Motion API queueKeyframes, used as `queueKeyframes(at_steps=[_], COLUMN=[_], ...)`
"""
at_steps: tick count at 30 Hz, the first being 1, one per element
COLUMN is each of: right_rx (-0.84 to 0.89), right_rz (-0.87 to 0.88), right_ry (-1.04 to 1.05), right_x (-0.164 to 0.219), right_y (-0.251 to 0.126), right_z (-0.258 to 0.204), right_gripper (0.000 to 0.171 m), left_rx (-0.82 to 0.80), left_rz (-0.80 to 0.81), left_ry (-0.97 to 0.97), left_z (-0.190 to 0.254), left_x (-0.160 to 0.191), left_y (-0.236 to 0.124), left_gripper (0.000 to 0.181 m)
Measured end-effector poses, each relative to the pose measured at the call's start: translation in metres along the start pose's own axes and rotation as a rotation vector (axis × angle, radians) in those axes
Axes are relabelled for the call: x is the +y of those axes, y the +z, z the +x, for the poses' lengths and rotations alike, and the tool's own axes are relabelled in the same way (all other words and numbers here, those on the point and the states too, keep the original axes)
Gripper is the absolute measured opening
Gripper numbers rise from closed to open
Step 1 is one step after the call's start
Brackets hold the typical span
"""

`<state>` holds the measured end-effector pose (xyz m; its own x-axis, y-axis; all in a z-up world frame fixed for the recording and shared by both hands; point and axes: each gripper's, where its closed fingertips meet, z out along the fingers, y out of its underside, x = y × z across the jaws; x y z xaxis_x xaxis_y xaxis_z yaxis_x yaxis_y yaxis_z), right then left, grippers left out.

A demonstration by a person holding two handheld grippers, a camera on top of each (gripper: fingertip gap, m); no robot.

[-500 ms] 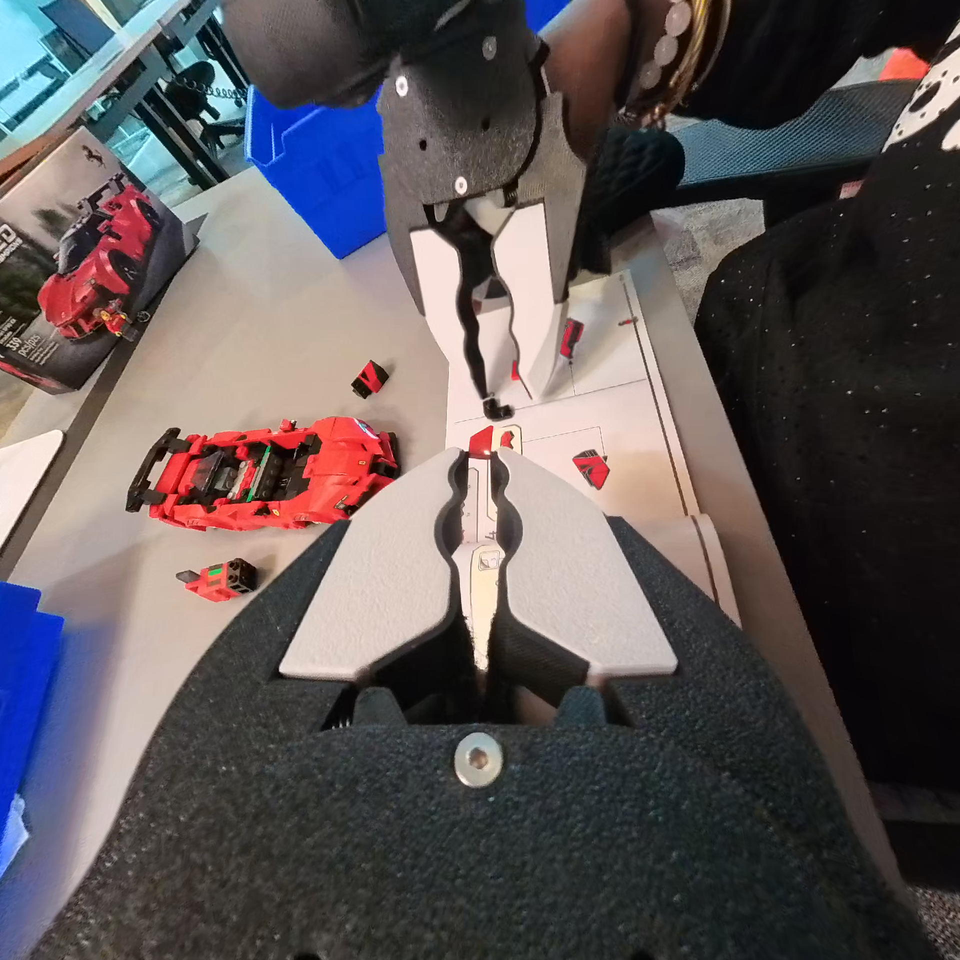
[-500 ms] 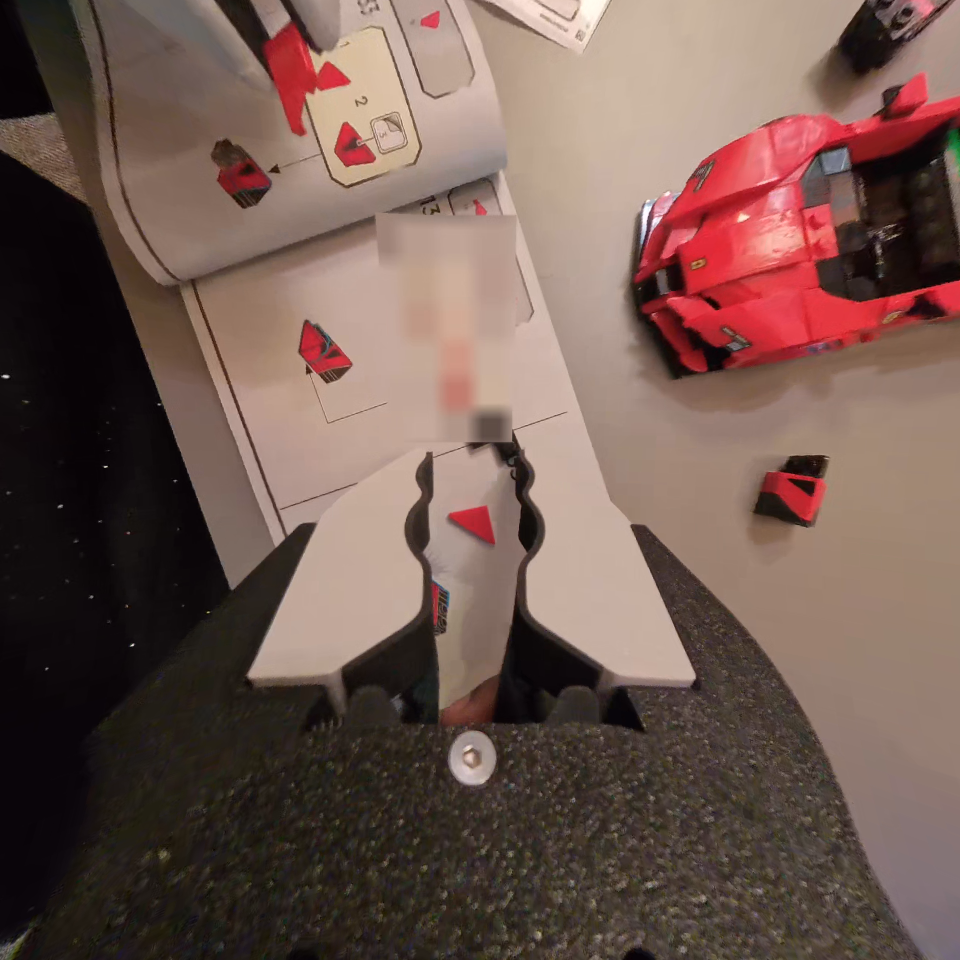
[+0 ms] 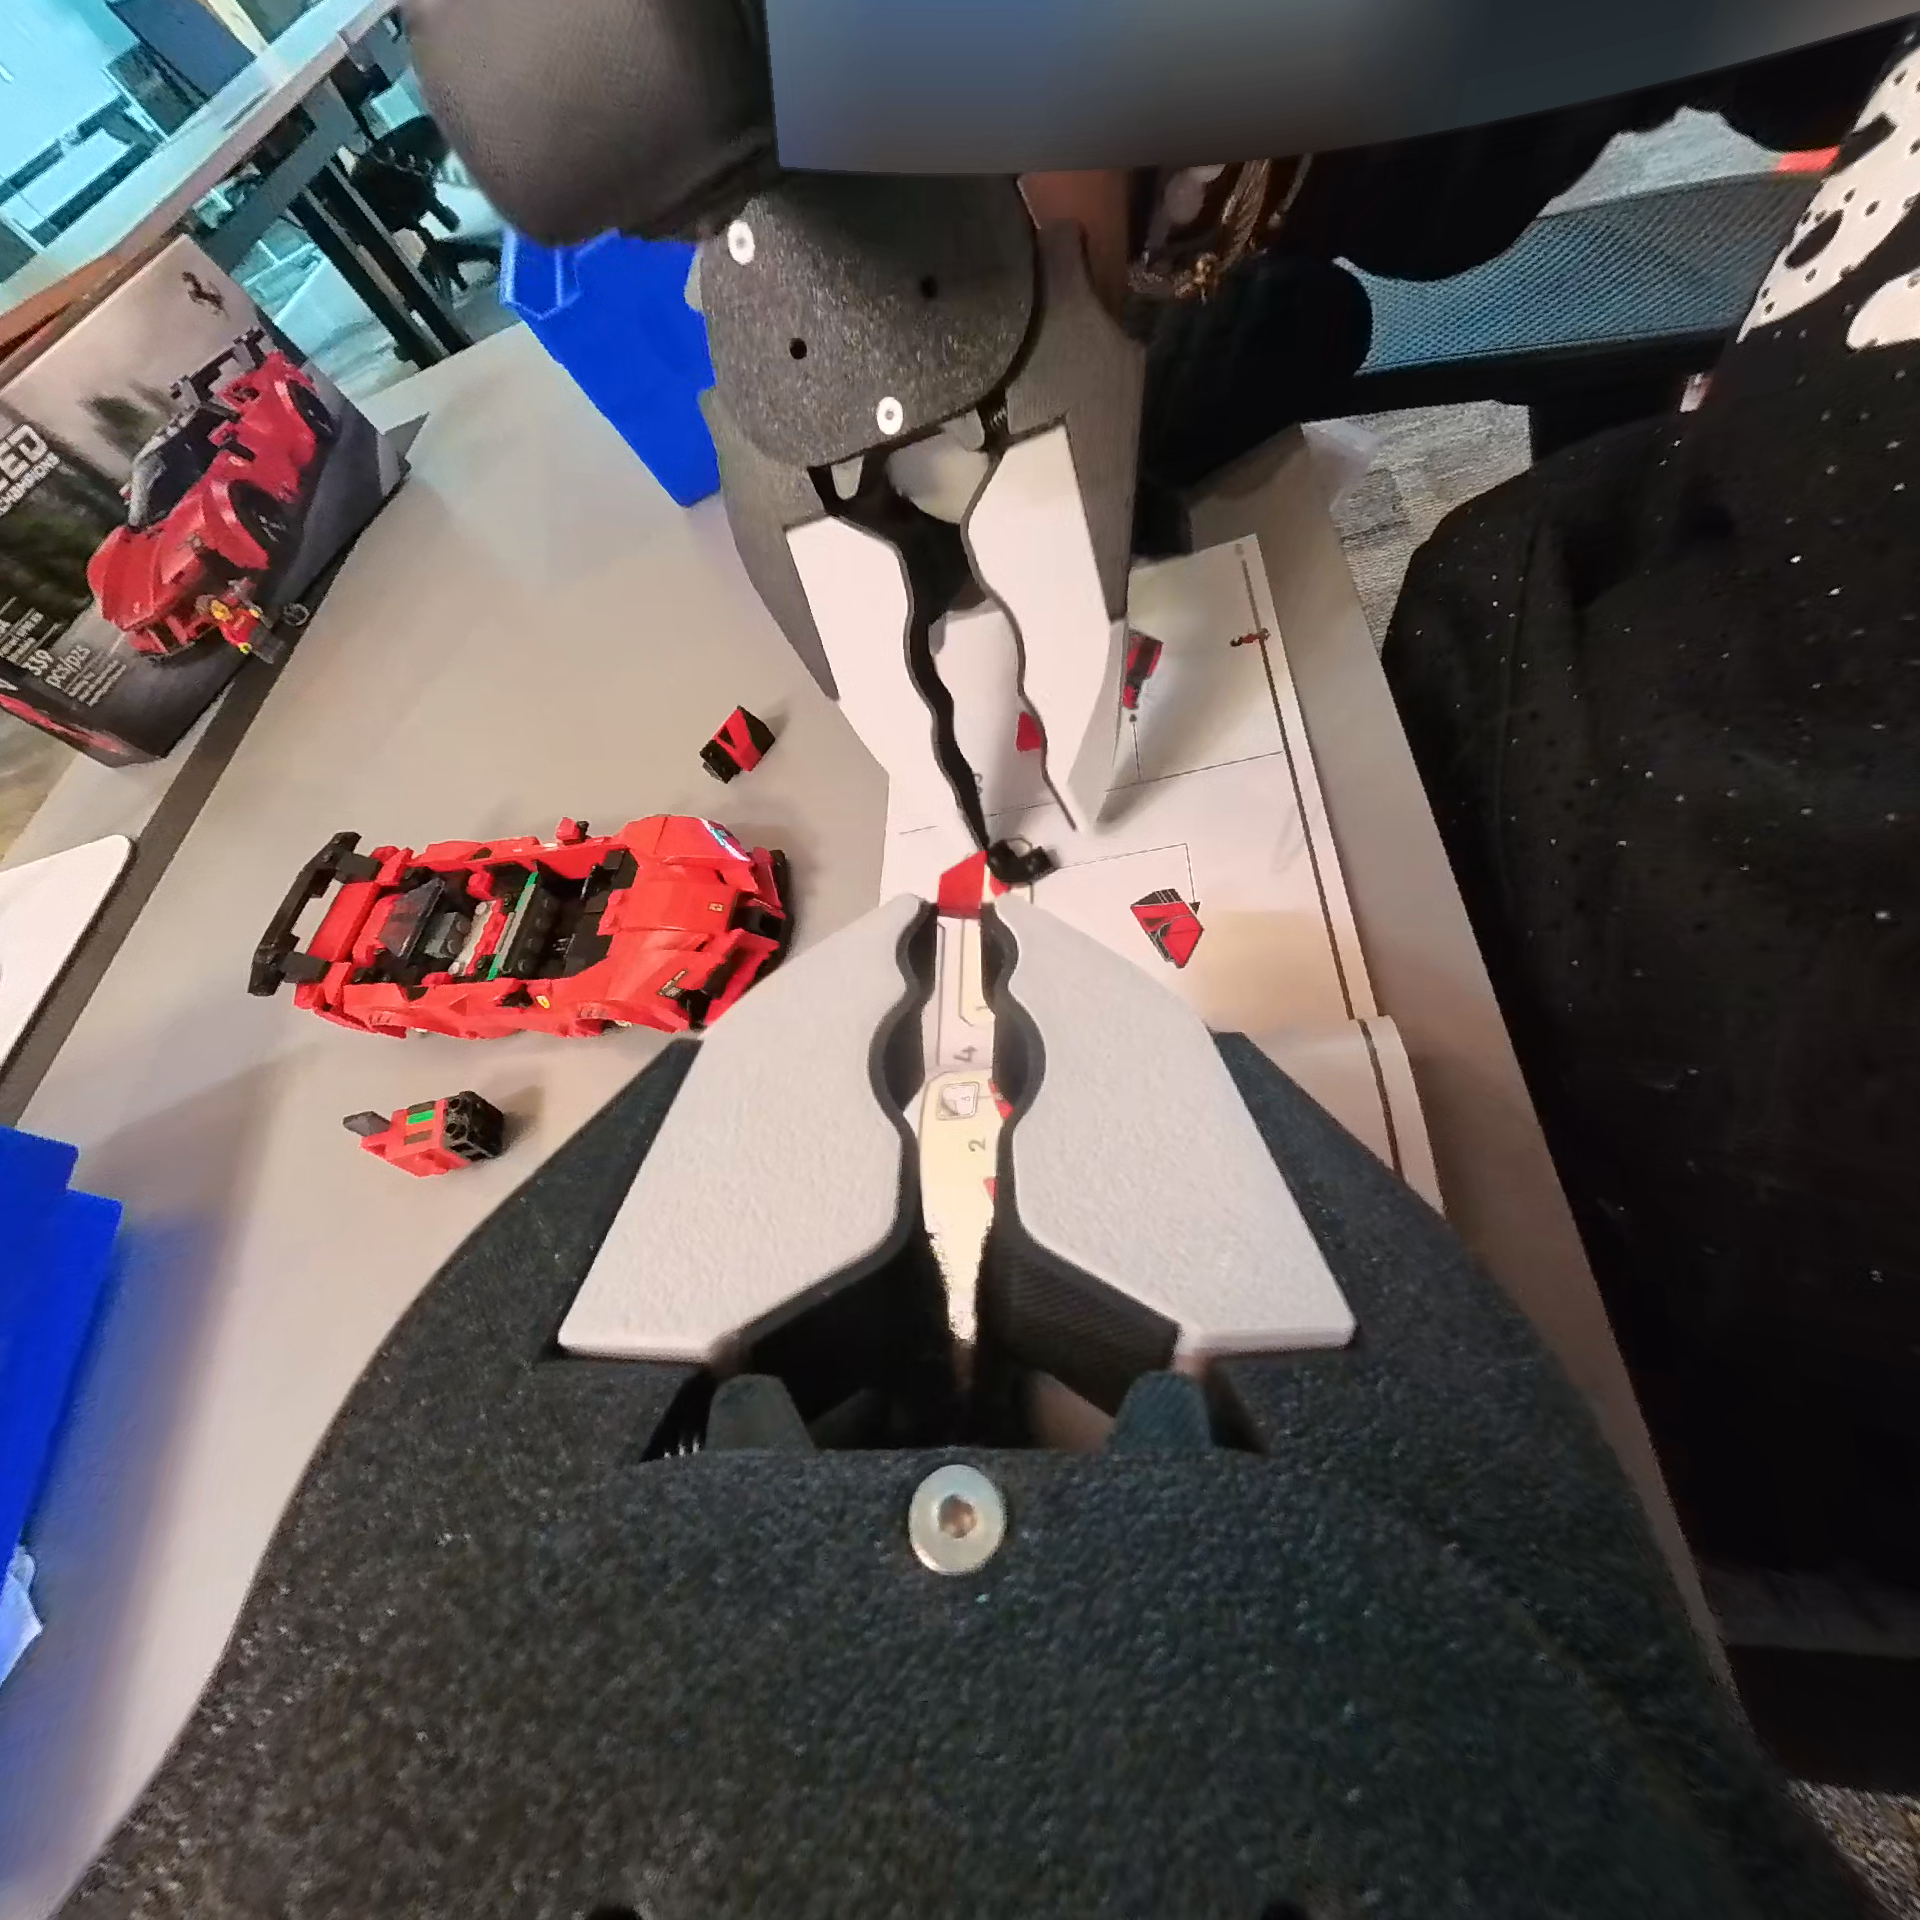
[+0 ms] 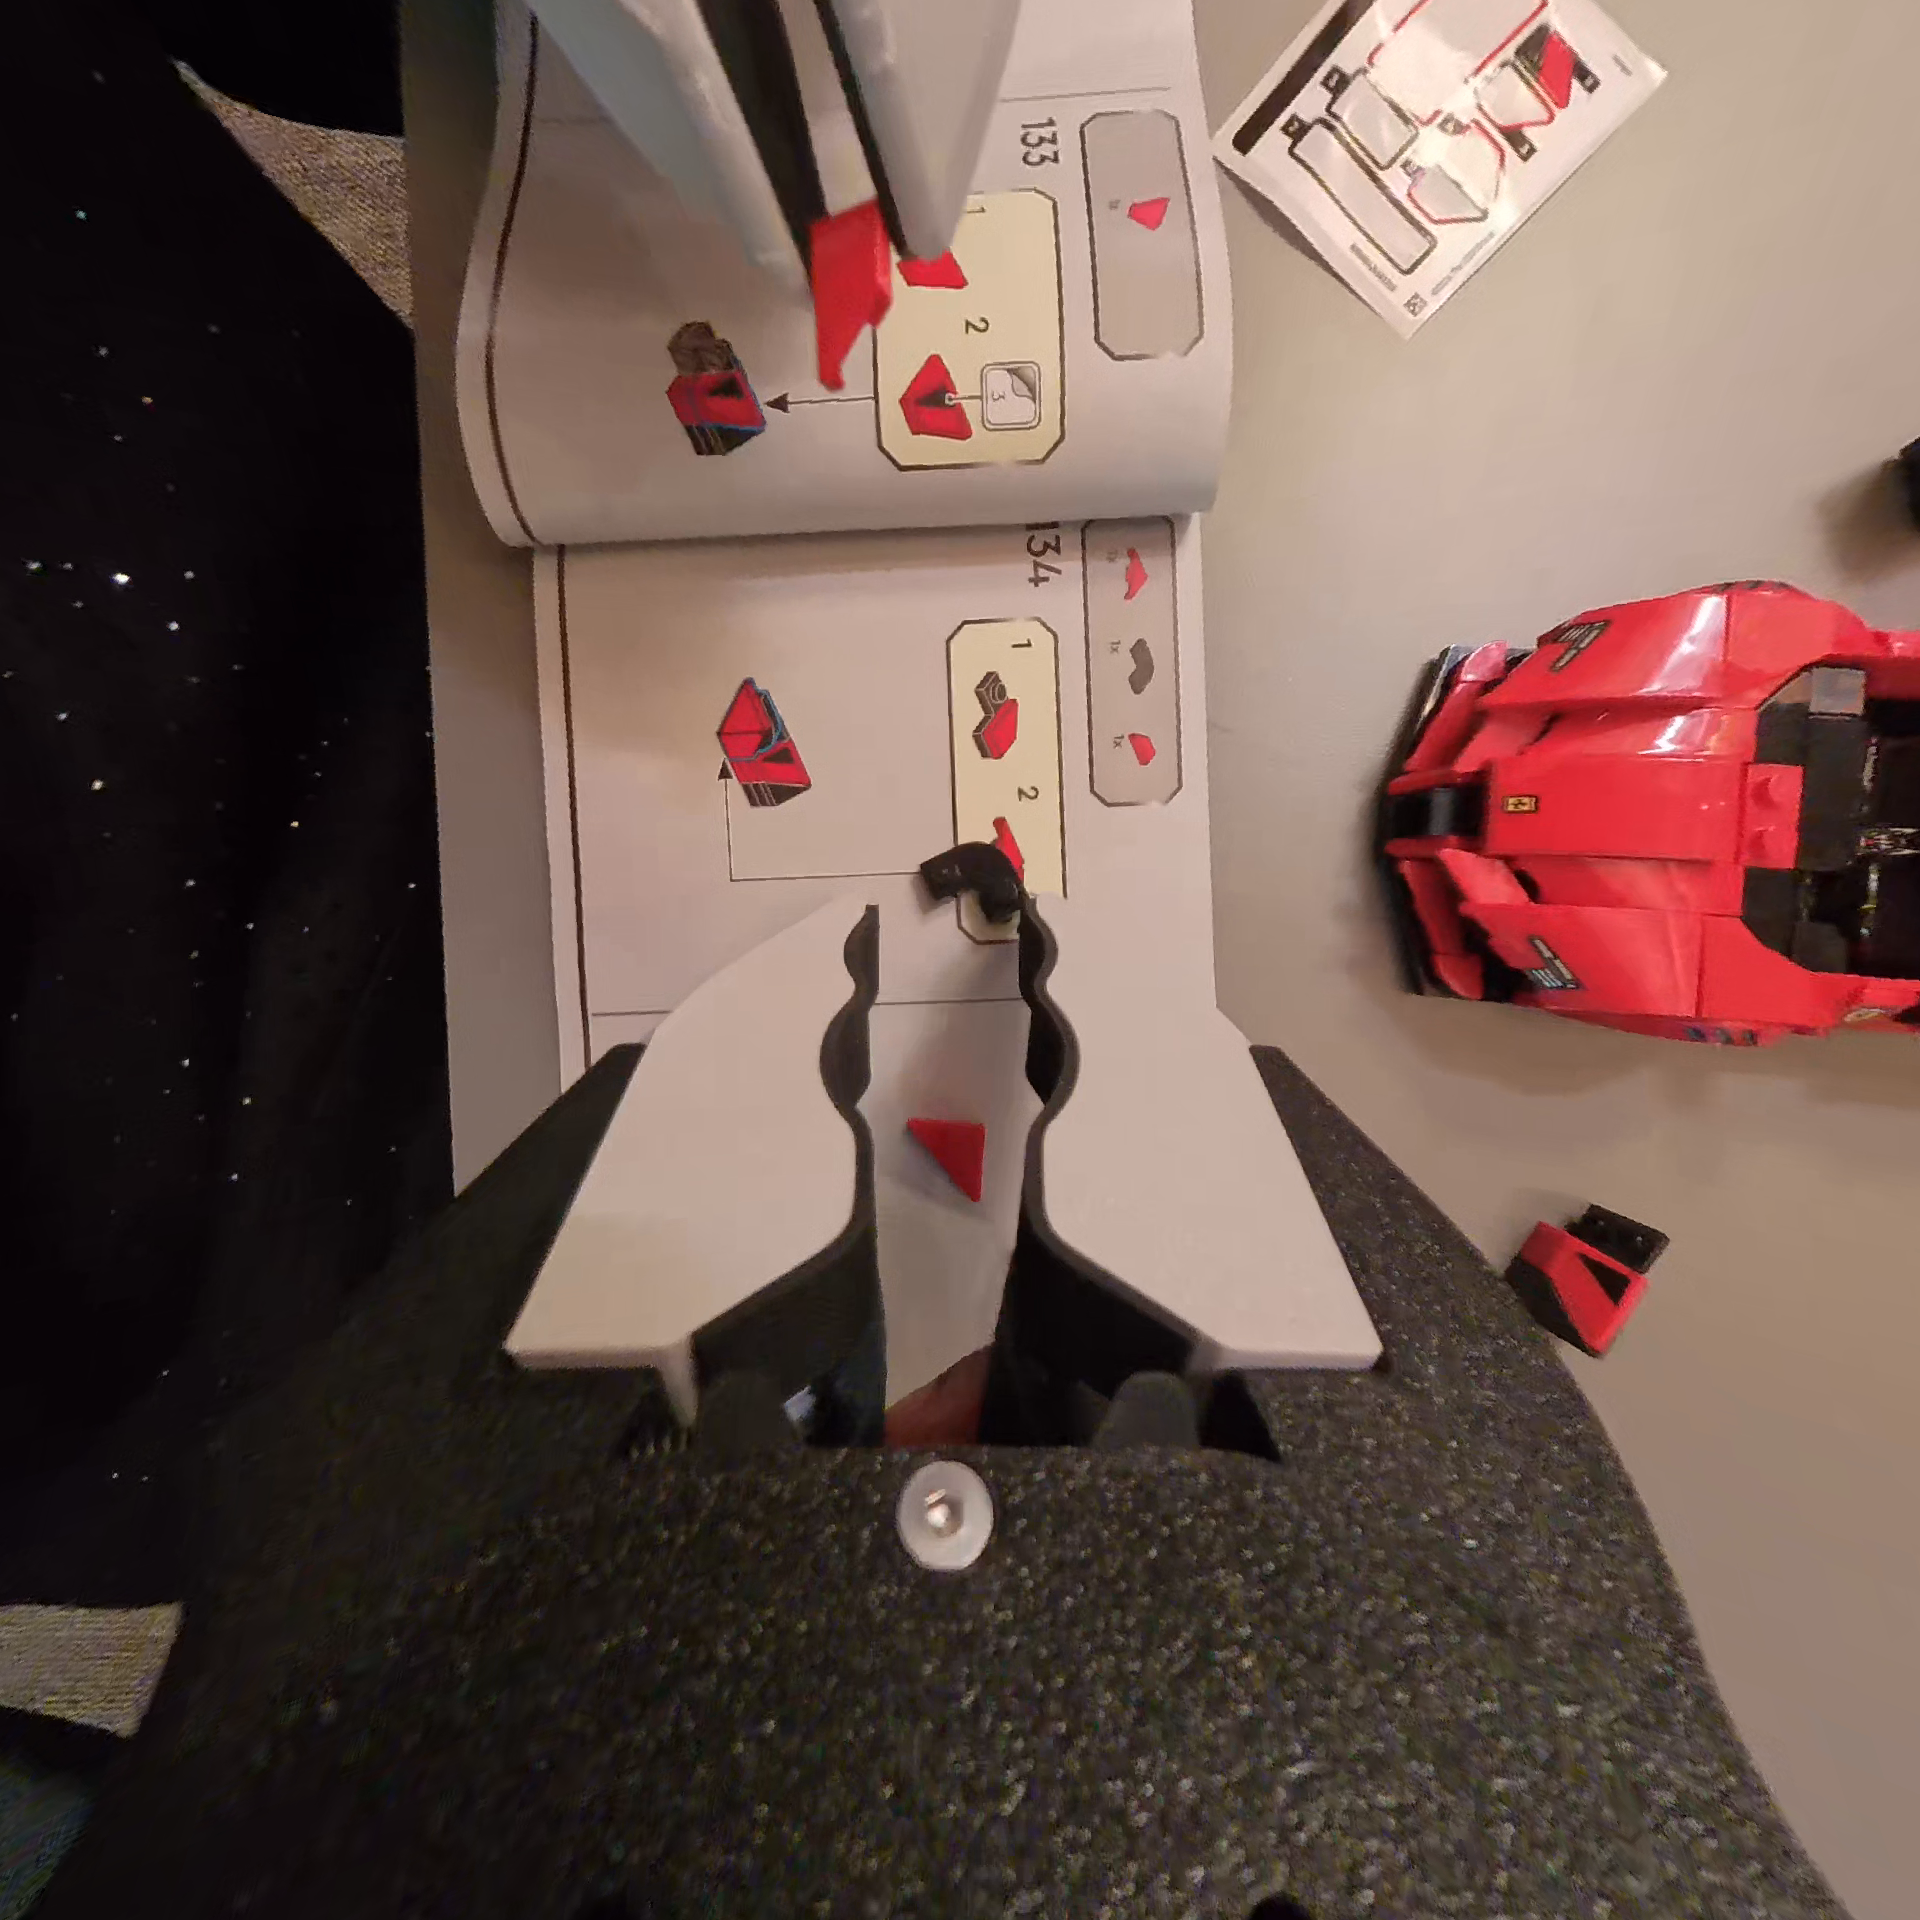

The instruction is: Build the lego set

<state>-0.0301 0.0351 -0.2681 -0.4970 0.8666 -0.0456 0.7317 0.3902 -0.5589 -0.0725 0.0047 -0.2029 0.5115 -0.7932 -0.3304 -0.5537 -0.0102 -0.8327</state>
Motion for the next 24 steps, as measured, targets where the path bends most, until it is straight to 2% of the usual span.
queueKeyframes(at_steps=[12, 19, 24], right_rx=[0.012, 0.075, 0.119], right_rz=[-0.033, 0.133, 0.152], right_ry=[0.003, 0.152, 0.183], right_x=[0.019, 0.029, 0.042], right_y=[-0.012, -0.052, -0.066], right_z=[-0.001, -0.005, -0.011], right_gripper=[0.02, 0.02, 0.02], left_rx=[-0.011, -0.042, -0.007], left_rz=[-0.037, -0.022, -0.15], left_ry=[-0.002, -0.086, -0.165], left_z=[0.004, -0.005, -0.012], left_x=[0.002, -0.002, 0.013], left_y=[0.002, -0.004, 0.02], left_gripper=[0.008, 0.008, 0.008])
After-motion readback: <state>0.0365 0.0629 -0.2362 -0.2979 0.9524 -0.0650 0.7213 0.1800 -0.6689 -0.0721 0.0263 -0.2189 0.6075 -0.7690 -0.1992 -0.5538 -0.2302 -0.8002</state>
